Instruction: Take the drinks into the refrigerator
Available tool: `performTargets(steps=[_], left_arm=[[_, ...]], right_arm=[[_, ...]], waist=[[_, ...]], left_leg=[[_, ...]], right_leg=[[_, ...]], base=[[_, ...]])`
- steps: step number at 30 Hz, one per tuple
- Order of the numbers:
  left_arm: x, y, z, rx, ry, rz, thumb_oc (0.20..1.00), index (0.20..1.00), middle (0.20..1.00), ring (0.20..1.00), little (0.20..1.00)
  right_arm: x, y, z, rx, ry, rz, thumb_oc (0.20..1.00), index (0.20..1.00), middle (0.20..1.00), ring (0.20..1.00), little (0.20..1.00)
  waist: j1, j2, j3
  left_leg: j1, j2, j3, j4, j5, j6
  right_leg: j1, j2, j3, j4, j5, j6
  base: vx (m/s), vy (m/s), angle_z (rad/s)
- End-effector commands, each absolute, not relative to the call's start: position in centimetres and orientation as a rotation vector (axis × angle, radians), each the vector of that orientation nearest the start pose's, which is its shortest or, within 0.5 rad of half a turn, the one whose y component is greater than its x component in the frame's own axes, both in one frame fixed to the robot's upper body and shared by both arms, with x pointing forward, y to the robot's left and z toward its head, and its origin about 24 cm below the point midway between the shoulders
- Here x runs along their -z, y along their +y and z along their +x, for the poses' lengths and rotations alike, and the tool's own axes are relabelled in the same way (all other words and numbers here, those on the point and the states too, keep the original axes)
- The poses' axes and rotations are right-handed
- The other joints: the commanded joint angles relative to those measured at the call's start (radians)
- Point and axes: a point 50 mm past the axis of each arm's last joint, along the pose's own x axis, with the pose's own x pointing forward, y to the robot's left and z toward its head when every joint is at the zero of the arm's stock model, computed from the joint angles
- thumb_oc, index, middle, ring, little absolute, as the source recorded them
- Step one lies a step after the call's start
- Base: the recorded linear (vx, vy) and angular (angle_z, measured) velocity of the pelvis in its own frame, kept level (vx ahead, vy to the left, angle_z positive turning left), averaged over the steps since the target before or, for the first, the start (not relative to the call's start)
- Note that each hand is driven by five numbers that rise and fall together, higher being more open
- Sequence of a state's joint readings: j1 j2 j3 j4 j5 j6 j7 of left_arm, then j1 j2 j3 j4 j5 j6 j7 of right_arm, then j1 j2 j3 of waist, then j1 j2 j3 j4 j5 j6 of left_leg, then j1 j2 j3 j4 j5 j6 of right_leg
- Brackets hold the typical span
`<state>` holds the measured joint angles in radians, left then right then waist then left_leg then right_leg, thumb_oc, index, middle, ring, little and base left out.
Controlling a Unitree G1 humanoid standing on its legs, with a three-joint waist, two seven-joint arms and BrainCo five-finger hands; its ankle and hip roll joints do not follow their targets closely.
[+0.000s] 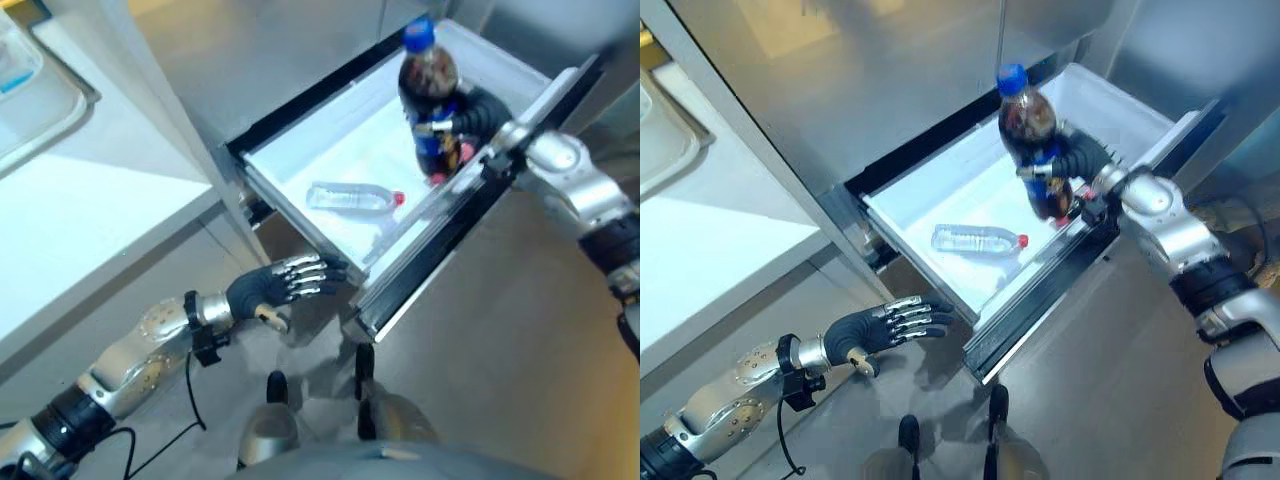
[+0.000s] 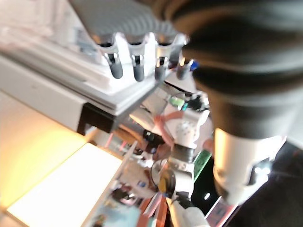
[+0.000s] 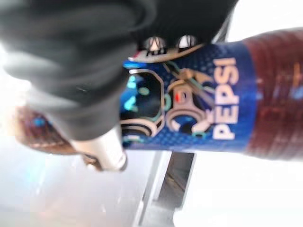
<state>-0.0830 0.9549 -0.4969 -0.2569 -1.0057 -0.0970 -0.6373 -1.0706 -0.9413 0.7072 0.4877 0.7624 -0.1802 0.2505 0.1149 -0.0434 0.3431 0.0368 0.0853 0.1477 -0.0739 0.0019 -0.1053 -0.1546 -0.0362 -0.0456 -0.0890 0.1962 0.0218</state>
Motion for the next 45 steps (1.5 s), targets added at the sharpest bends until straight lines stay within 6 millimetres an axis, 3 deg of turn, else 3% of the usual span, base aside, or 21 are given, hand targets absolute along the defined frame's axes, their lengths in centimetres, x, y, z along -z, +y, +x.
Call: performTargets(steps=[1, 8, 15, 19, 28, 35, 37, 45], left_arm=[[-11.7, 15.0, 20.4, 1.228, -0.001, -0.180, 1.000, 1.000, 1.000, 1.000, 1.000], [-12.2, 14.5, 20.4, 1.263, -0.004, -0.154, 1.000, 1.000, 1.000, 1.000, 1.000], [-12.7, 14.1, 20.4, 1.282, -0.016, -0.122, 1.000, 1.000, 1.000, 1.000, 1.000], [-12.7, 14.1, 20.3, 1.279, -0.017, -0.098, 1.000, 1.000, 1.000, 1.000, 1.000], [-13.2, 14.2, 20.2, 1.279, -0.043, -0.024, 1.000, 1.000, 1.000, 1.000, 1.000], [-13.6, 14.4, 20.2, 1.264, -0.060, 0.001, 1.000, 1.000, 1.000, 1.000, 1.000], [-13.8, 14.3, 20.3, 1.255, -0.075, 0.009, 1.000, 1.000, 1.000, 1.000, 1.000], [-14.1, 13.9, 20.7, 1.216, -0.117, -0.015, 1.000, 1.000, 1.000, 1.000, 1.000]], right_arm=[[-36.2, -18.0, 35.3, -0.428, -0.694, -0.569, 0.200, 0.200, 0.200, 0.200, 0.200], [-37.0, -16.5, 36.0, -0.433, -0.684, -0.635, 0.200, 0.200, 0.200, 0.200, 0.200], [-34.8, -14.6, 37.3, -0.481, -0.612, -0.692, 0.200, 0.200, 0.200, 0.200, 0.200], [-32.9, -14.3, 38.1, -0.480, -0.528, -0.836, 0.200, 0.200, 0.200, 0.200, 0.200], [-29.8, -13.5, 39.2, -0.520, -0.352, -1.408, 0.200, 0.200, 0.200, 0.200, 0.200], [-29.1, -13.1, 39.2, -0.561, -0.296, -1.567, 0.200, 0.200, 0.200, 0.200, 0.200], [-28.4, -12.4, 39.3, -0.578, -0.284, -1.770, 0.200, 0.200, 0.200, 0.200, 0.200], [-28.5, -13.1, 40.4, -0.460, -0.253, -1.779, 0.200, 0.200, 0.200, 0.200, 0.200]], waist=[[0.023, -0.013, 0.010], [0.030, -0.005, 0.044], [0.038, 0.009, 0.082], [0.036, 0.013, 0.103], [0.042, 0.006, 0.160], [0.046, -0.001, 0.177], [0.047, -0.008, 0.177], [0.047, -0.010, 0.177]], left_leg=[[-0.058, -0.030, -0.060, 0.050, -0.016, 0.081], [-0.084, -0.028, -0.065, 0.047, 0.000, 0.078], [-0.110, -0.028, -0.068, 0.047, 0.015, 0.075], [-0.122, -0.028, -0.072, 0.040, 0.028, 0.072], [-0.175, -0.030, -0.088, 0.035, 0.055, 0.071], [-0.197, -0.029, -0.098, 0.030, 0.066, 0.070], [-0.213, -0.028, -0.103, 0.025, 0.069, 0.068], [-0.239, -0.033, -0.116, 0.019, 0.073, 0.067]], right_leg=[[-0.043, -0.027, -0.023, 0.243, -0.149, 0.086], [-0.080, -0.026, -0.022, 0.260, -0.145, 0.083], [-0.107, -0.025, -0.020, 0.262, -0.136, 0.081], [-0.120, -0.026, -0.027, 0.265, -0.133, 0.078], [-0.156, -0.028, -0.042, 0.258, -0.109, 0.082], [-0.169, -0.029, -0.051, 0.247, -0.100, 0.082], [-0.179, -0.028, -0.053, 0.243, -0.098, 0.083], [-0.190, -0.033, -0.068, 0.232, -0.096, 0.082]], base=[[-0.05, -0.007, 0.10], [-0.06, -0.010, 0.05], [-0.06, -0.013, -0.01], [-0.06, -0.018, 0.02], [-0.07, -0.028, 0.04], [-0.03, -0.016, 0.10], [0.00, 0.000, 0.00], [0.00, 0.000, 0.06]])
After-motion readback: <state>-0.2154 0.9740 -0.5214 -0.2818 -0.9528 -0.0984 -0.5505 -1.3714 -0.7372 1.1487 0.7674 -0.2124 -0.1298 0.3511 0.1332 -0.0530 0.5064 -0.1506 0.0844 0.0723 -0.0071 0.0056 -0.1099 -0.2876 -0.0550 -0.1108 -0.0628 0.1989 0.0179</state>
